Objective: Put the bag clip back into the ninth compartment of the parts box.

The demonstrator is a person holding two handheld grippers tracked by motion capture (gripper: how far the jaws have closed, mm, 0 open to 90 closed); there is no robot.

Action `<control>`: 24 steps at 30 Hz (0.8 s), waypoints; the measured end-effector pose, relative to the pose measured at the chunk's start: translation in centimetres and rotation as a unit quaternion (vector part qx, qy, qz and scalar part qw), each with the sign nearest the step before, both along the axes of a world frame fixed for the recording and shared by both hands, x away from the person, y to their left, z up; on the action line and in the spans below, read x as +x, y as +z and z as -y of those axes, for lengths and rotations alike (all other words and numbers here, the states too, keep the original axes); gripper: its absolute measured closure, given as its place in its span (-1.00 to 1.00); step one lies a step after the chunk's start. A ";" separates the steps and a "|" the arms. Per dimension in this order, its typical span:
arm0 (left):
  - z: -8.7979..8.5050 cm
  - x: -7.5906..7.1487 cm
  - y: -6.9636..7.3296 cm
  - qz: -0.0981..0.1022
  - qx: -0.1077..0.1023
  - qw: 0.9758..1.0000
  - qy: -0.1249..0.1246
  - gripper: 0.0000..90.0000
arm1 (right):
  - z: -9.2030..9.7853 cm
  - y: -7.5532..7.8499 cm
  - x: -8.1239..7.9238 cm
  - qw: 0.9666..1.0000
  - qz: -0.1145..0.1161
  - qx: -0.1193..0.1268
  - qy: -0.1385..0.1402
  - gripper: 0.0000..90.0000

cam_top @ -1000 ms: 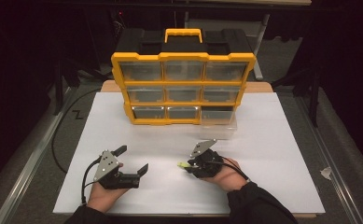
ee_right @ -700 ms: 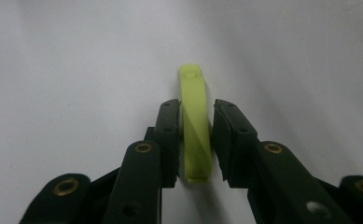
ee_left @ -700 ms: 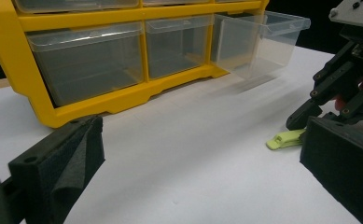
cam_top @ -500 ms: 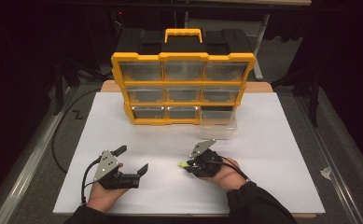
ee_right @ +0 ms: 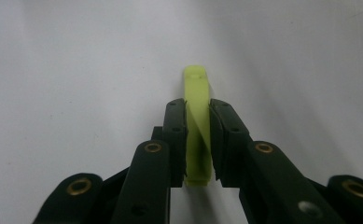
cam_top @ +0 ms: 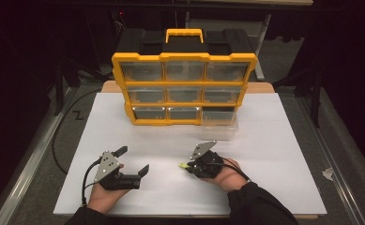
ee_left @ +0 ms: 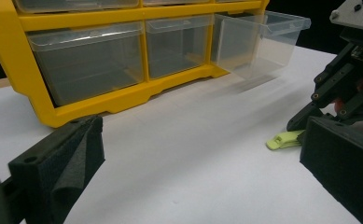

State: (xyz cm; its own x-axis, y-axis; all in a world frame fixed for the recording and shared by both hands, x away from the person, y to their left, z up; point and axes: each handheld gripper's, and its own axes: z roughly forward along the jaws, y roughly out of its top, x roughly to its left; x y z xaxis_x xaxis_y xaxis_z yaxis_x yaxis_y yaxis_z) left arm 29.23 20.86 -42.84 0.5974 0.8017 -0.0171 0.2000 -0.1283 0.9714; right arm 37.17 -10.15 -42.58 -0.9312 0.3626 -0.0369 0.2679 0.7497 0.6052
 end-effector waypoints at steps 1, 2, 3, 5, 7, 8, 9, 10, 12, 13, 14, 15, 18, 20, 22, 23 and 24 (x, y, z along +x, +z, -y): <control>0.0 0.0 0.0 0.000 0.000 1.000 0.000 -1.00 | 0.0 0.0 0.0 1.000 0.000 -0.002 -0.001 0.77; 0.0 0.0 0.0 0.000 0.000 1.000 0.000 -1.00 | 0.0 0.0 0.0 1.000 0.000 -0.002 0.000 0.77; 0.0 0.0 0.0 0.000 0.000 1.000 0.000 -1.00 | 0.0 0.0 0.0 1.000 0.000 -0.002 0.001 0.78; 0.0 0.0 0.0 0.000 0.000 1.000 0.001 -1.00 | 0.0 0.0 0.0 1.000 -0.002 -0.002 -0.002 0.78; 0.0 0.0 0.0 -0.001 0.000 1.000 0.001 -1.00 | 0.0 0.1 0.0 1.000 -0.002 -0.004 -0.003 0.78; 0.0 0.0 0.0 -0.001 0.000 1.000 0.000 -1.00 | 0.0 0.1 0.1 1.000 -0.003 -0.004 -0.003 0.78; 0.0 0.0 0.0 0.000 0.000 1.000 0.001 -1.00 | -0.1 0.1 0.1 1.000 -0.003 -0.003 -0.003 0.78; -0.1 0.0 0.0 0.000 0.000 1.000 0.001 -1.00 | -0.1 0.1 0.1 1.000 -0.004 -0.005 -0.004 0.78; -0.1 0.0 0.0 0.000 -0.001 1.000 0.001 -1.00 | -0.1 0.2 0.1 1.000 -0.006 -0.005 -0.004 0.78; 0.0 0.0 0.0 0.000 -0.002 1.000 0.001 -0.99 | -0.1 0.2 0.1 1.000 -0.005 -0.006 -0.002 0.78; 0.0 0.1 0.0 0.000 -0.002 1.000 0.002 -0.99 | -0.1 0.2 0.1 1.000 -0.008 -0.007 -0.006 0.78; 0.0 0.1 0.0 0.000 -0.002 1.000 0.002 -1.00 | -0.1 0.2 0.1 1.000 -0.008 -0.007 -0.005 0.78; 0.0 0.1 0.0 0.000 -0.001 1.000 0.001 -1.00 | -0.1 0.4 0.1 1.000 -0.005 -0.010 -0.006 0.78; -0.1 0.1 0.0 0.001 -0.002 1.000 0.002 -1.00 | 0.1 0.7 0.2 1.000 -0.004 -0.007 -0.008 0.78; -0.1 0.1 0.0 0.001 -0.003 1.000 0.002 -1.00 | 0.3 1.0 0.1 1.000 -0.006 -0.005 -0.013 0.78; -0.1 0.0 0.0 0.001 -0.004 1.000 0.002 -1.00 | 0.5 1.1 0.1 1.000 -0.004 -0.005 -0.012 0.78; -0.1 0.0 0.0 0.001 -0.003 1.000 0.001 -1.00 | 0.6 1.2 0.0 1.000 -0.005 -0.006 -0.015 0.78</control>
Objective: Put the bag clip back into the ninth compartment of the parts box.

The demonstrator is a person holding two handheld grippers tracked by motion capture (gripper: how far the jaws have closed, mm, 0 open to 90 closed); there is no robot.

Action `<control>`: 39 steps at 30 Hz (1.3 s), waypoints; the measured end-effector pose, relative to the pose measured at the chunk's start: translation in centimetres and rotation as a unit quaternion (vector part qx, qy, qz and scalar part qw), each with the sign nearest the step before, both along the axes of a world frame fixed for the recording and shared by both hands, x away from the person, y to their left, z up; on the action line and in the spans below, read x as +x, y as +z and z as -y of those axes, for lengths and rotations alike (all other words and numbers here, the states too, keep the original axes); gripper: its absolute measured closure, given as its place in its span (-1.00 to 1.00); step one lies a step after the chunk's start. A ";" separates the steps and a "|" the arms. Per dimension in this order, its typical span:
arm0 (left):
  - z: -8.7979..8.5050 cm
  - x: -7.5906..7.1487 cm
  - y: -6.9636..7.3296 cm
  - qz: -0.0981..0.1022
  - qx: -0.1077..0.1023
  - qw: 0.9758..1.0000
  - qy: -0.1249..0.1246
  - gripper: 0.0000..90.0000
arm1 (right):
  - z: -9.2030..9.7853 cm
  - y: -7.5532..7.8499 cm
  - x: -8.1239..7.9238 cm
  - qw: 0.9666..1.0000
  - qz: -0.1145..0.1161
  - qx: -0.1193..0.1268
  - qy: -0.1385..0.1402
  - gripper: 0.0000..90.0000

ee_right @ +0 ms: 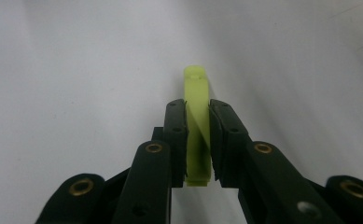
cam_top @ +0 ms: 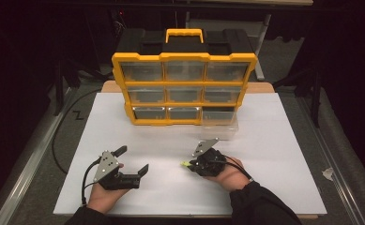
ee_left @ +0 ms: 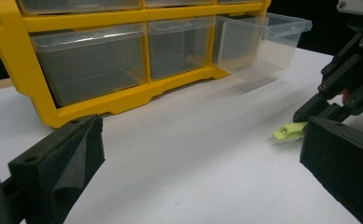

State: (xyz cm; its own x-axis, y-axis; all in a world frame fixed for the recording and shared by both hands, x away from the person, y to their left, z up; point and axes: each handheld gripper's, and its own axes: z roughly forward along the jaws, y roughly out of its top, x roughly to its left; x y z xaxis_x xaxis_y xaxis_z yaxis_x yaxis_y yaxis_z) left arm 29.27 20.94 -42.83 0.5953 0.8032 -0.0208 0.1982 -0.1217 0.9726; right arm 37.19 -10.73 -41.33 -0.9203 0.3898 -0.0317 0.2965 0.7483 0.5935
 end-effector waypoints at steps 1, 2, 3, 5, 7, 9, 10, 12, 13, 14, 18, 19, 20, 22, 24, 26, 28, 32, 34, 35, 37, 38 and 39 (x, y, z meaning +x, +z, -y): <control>0.0 0.0 0.0 0.000 0.000 1.000 0.000 -1.00 | 0.1 0.1 0.0 1.000 0.000 0.001 0.002 0.78; 0.0 0.0 0.0 0.000 -0.001 1.000 0.000 -1.00 | 0.2 0.3 -0.1 1.000 0.000 0.001 -0.002 0.78; 0.0 0.0 0.0 0.000 -0.001 1.000 -0.001 -1.00 | 0.3 0.4 -0.1 1.000 0.002 0.000 0.000 0.78; 0.0 0.0 0.0 0.000 -0.001 1.000 -0.001 -1.00 | 0.5 0.6 -0.2 1.000 0.004 -0.004 -0.003 0.78; 0.0 0.0 0.0 0.000 -0.002 1.000 -0.001 -1.00 | 0.7 0.7 -0.2 1.000 0.004 -0.007 -0.004 0.78; 0.0 0.0 0.0 0.000 -0.001 1.000 -0.002 -1.00 | 1.0 0.8 -0.2 1.000 0.005 -0.009 -0.005 0.78; 0.0 0.0 0.0 0.000 -0.002 1.000 -0.002 -1.00 | 1.1 0.9 -0.3 1.000 0.004 -0.012 -0.007 0.78; 0.0 0.0 0.0 0.000 -0.001 1.000 -0.002 -1.00 | 1.3 1.0 -0.3 1.000 0.003 -0.017 -0.009 0.78; 0.0 0.0 0.0 0.000 -0.001 1.000 -0.002 -1.00 | 1.4 1.0 -0.3 1.000 0.002 -0.019 -0.010 0.78; 0.0 0.0 0.0 -0.001 -0.001 1.000 -0.001 -1.00 | 1.5 1.1 -0.2 1.000 0.001 -0.021 -0.011 0.78; 0.0 0.0 0.0 0.000 -0.002 1.000 -0.002 -1.00 | 2.0 1.3 -0.2 0.999 -0.002 -0.031 -0.016 0.78; 0.0 0.0 0.0 0.000 -0.002 1.000 -0.002 -1.00 | 2.2 1.4 -0.2 0.999 -0.002 -0.033 -0.016 0.78; -0.1 0.0 0.0 0.000 -0.002 1.000 -0.003 -1.00 | 2.3 1.4 -0.2 0.999 -0.002 -0.035 -0.017 0.78; -0.1 0.0 0.0 0.000 -0.003 1.000 -0.002 -1.00 | 2.6 1.6 -0.2 0.999 -0.003 -0.039 -0.019 0.78; 0.0 0.0 0.0 0.000 -0.003 1.000 -0.002 -1.00 | 2.8 1.7 -0.2 0.999 -0.003 -0.043 -0.019 0.78; 0.0 0.0 0.0 0.000 -0.003 1.000 -0.003 -1.00 | 3.1 1.7 -0.3 0.999 -0.008 -0.046 -0.022 0.78; 0.0 0.0 0.0 0.000 -0.003 1.000 -0.003 -1.00 | 3.3 1.8 -0.3 0.998 -0.009 -0.050 -0.022 0.78; 0.0 0.0 0.0 0.000 -0.003 1.000 -0.003 -1.00 | 3.8 1.9 -0.3 0.998 -0.012 -0.056 -0.023 0.78; 0.0 0.0 0.0 0.000 -0.003 1.000 -0.003 -1.00 | 4.0 1.9 -0.3 0.998 -0.013 -0.058 -0.024 0.78; 0.0 0.0 0.0 0.000 -0.003 1.000 -0.003 -1.00 | 4.1 2.0 -0.3 0.998 -0.011 -0.060 -0.022 0.78; 0.0 0.0 0.0 0.000 -0.003 1.000 -0.003 -1.00 | 4.4 2.0 -0.3 0.998 -0.011 -0.062 -0.022 0.78; 0.0 0.0 0.0 0.000 -0.003 1.000 -0.003 -1.00 | 4.4 2.1 -0.4 0.998 -0.014 -0.063 -0.025 0.78; 0.0 0.0 0.0 0.000 -0.003 1.000 -0.003 -1.00 | 4.5 2.1 -0.4 0.998 -0.013 -0.065 -0.023 0.78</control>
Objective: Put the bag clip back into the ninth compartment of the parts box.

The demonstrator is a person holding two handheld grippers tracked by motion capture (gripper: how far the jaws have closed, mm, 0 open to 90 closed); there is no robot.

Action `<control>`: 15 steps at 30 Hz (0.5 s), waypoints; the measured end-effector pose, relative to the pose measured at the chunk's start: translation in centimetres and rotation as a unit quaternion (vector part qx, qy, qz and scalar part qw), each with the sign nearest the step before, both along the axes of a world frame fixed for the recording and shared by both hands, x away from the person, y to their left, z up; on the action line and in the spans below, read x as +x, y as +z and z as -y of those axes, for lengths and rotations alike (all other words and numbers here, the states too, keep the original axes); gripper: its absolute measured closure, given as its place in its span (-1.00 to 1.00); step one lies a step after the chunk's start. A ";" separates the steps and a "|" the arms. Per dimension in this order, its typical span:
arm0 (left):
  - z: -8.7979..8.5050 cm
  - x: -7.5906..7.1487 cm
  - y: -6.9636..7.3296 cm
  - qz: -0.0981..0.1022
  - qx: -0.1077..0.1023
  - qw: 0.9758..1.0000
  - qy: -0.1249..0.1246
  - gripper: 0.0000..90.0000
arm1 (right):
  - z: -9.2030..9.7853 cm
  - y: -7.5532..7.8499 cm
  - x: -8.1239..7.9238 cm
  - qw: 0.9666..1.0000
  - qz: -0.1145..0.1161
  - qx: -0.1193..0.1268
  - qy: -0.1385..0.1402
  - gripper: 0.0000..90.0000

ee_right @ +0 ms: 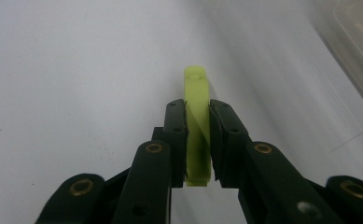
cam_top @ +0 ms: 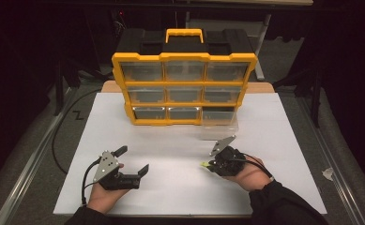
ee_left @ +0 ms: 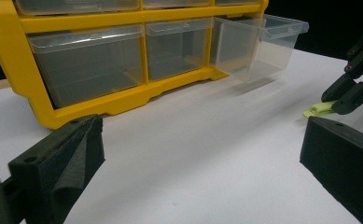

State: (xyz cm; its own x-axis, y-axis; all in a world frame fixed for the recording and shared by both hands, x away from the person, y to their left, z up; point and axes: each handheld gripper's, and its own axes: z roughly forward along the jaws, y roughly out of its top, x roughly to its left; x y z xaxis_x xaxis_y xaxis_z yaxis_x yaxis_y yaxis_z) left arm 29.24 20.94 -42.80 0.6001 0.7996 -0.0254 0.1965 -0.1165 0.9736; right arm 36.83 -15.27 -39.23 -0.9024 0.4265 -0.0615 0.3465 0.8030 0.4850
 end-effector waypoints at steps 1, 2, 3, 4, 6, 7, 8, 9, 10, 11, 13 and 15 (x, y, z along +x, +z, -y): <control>0.0 0.0 0.0 0.000 0.000 1.000 0.000 -1.00 | 0.1 0.0 0.0 1.000 0.001 -0.001 0.001 0.78; 0.0 0.0 0.0 0.000 0.000 1.000 0.000 -1.00 | 0.2 0.0 0.0 1.000 0.000 -0.003 0.000 0.78; 0.0 0.0 0.0 0.000 0.000 1.000 0.000 -1.00 | 0.3 0.1 0.0 1.000 -0.001 -0.004 0.000 0.78; 0.0 0.0 0.0 0.000 0.000 1.000 -0.001 -1.00 | 0.4 0.1 0.0 1.000 -0.001 -0.006 0.000 0.78; 0.0 0.0 0.0 0.000 0.000 1.000 -0.001 -1.00 | 0.6 0.1 0.0 1.000 0.000 -0.008 0.000 0.78; 0.0 0.0 0.0 0.000 0.000 1.000 -0.001 -1.00 | 0.6 0.2 -0.1 1.000 -0.003 -0.010 -0.002 0.78; 0.0 0.0 0.0 0.000 0.000 1.000 0.000 -1.00 | 0.7 0.2 -0.1 1.000 -0.003 -0.012 -0.001 0.78; 0.0 0.0 0.0 0.000 -0.001 1.000 0.000 -1.00 | 0.8 0.2 -0.1 1.000 -0.003 -0.013 0.000 0.78; 0.0 0.0 0.0 0.000 -0.001 1.000 0.000 -1.00 | 0.9 0.2 -0.1 1.000 -0.003 -0.016 -0.002 0.78; 0.0 0.0 0.0 0.000 -0.001 1.000 0.000 -1.00 | 1.0 0.2 -0.1 1.000 -0.004 -0.017 -0.002 0.78; 0.0 0.0 0.0 0.001 -0.001 1.000 0.000 -1.00 | 1.2 0.2 -0.1 1.000 -0.004 -0.021 -0.002 0.78; 0.0 0.0 0.0 0.000 -0.001 1.000 -0.001 -1.00 | 1.4 0.2 -0.1 1.000 -0.005 -0.022 -0.004 0.78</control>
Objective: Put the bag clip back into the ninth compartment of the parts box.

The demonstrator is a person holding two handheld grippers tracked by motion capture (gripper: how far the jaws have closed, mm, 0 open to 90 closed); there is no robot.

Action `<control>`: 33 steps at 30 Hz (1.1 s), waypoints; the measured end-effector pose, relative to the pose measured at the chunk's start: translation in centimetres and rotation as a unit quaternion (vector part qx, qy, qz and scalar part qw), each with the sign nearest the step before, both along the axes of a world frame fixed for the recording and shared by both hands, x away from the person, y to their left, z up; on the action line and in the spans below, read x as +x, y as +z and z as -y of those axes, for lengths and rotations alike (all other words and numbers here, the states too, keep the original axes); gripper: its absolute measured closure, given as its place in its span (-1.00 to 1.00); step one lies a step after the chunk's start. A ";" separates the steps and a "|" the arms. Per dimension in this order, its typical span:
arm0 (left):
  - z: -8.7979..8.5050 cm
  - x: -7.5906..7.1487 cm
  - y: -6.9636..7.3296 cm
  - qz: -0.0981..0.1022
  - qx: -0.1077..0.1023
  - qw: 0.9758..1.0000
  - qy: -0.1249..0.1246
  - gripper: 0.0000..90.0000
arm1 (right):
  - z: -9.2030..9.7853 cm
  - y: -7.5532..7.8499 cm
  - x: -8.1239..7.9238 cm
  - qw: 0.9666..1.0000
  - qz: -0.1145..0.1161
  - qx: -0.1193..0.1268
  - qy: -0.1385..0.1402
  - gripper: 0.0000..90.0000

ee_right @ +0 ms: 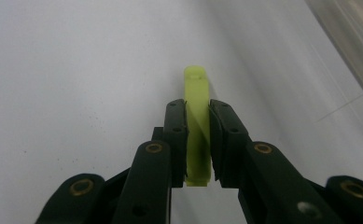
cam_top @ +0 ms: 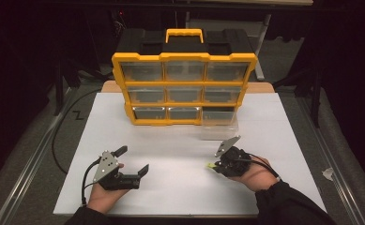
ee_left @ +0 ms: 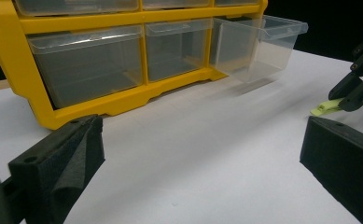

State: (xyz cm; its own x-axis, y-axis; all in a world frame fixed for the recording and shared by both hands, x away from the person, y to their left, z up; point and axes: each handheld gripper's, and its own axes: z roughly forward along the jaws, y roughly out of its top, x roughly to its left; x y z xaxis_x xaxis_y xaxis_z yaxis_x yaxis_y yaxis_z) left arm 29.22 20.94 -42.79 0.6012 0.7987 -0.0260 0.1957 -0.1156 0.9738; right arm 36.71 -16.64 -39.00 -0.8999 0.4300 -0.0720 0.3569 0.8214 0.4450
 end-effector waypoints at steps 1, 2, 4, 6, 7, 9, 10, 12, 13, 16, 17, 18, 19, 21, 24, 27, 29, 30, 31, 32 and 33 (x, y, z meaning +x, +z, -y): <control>0.0 0.0 0.0 0.000 0.000 1.000 0.000 -1.00 | 0.1 0.0 0.0 1.000 -0.001 -0.001 0.001 0.78; 0.0 0.0 0.0 0.000 0.000 1.000 0.000 -1.00 | 0.2 0.0 0.0 1.000 0.000 -0.001 0.001 0.78; 0.0 0.0 0.0 0.000 -0.001 1.000 0.000 -1.00 | 0.3 0.0 0.0 1.000 -0.001 -0.004 0.001 0.78; 0.0 0.0 0.0 0.000 0.000 1.000 0.000 -1.00 | 0.5 0.0 0.0 1.000 -0.001 -0.005 0.000 0.78; 0.0 0.0 0.0 0.000 -0.001 1.000 0.000 -1.00 | 0.6 0.0 0.0 1.000 -0.002 -0.006 -0.001 0.78; 0.0 0.0 0.0 0.000 -0.001 1.000 0.000 -1.00 | 0.8 0.0 0.0 1.000 -0.002 -0.010 0.000 0.78; 0.0 0.0 0.0 0.000 0.000 1.000 -0.001 -1.00 | 0.9 0.0 0.0 1.000 -0.003 -0.010 -0.002 0.78; 0.0 0.0 0.0 0.000 -0.001 1.000 -0.001 -1.00 | 1.1 0.0 0.0 1.000 -0.003 -0.013 -0.001 0.78; 0.0 0.0 0.0 0.000 -0.001 1.000 0.000 -1.00 | 1.2 0.1 0.0 1.000 -0.003 -0.012 -0.002 0.78; 0.0 0.0 0.0 0.000 -0.001 1.000 0.000 -1.00 | 1.4 0.1 0.0 1.000 -0.004 -0.015 -0.006 0.78; 0.0 0.0 0.0 0.000 -0.001 1.000 0.000 -1.00 | 1.5 0.1 0.0 1.000 -0.003 -0.015 -0.006 0.78; 0.0 0.0 0.0 0.000 -0.001 1.000 0.000 -1.00 | 1.6 0.2 0.0 1.000 -0.004 -0.015 -0.007 0.78; 0.0 0.0 0.0 0.001 -0.001 1.000 0.000 -1.00 | 1.7 0.2 0.0 1.000 -0.003 -0.016 -0.007 0.78; 0.0 0.0 0.0 0.001 -0.001 1.000 0.000 -1.00 | 1.9 0.2 0.0 1.000 -0.004 -0.017 -0.009 0.78; 0.0 0.0 0.0 0.001 0.000 1.000 -0.001 -1.00 | 2.3 0.3 0.0 1.000 -0.003 -0.018 -0.012 0.78; 0.0 0.0 0.0 0.001 0.000 1.000 -0.001 -1.00 | 2.7 0.3 0.0 1.000 -0.004 -0.019 -0.015 0.78; 0.0 0.0 0.0 0.001 0.000 1.000 -0.001 -1.00 | 2.8 0.4 0.0 1.000 -0.005 -0.021 -0.017 0.78; 0.0 0.0 0.0 0.001 0.001 1.000 -0.001 -1.00 | 2.9 0.4 0.0 1.000 -0.005 -0.021 -0.016 0.78; 0.1 0.0 0.0 0.001 0.001 1.000 -0.001 -1.00 | 3.0 0.4 0.0 1.000 -0.005 -0.021 -0.016 0.78; 0.1 0.0 0.0 0.001 0.001 1.000 -0.002 -1.00 | 3.0 0.5 0.0 1.000 -0.005 -0.022 -0.016 0.78; 0.1 0.0 0.0 0.001 0.001 1.000 -0.002 -1.00 | 3.0 0.5 0.0 1.000 -0.005 -0.023 -0.015 0.78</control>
State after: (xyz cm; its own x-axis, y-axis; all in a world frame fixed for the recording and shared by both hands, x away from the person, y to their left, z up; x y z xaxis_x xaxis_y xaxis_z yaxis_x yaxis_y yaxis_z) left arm 29.19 20.88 -42.79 0.6040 0.7967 -0.0229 0.1939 -0.1189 0.9738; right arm 36.74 -19.65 -38.52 -0.8872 0.4538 -0.0832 0.3863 0.8292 0.4039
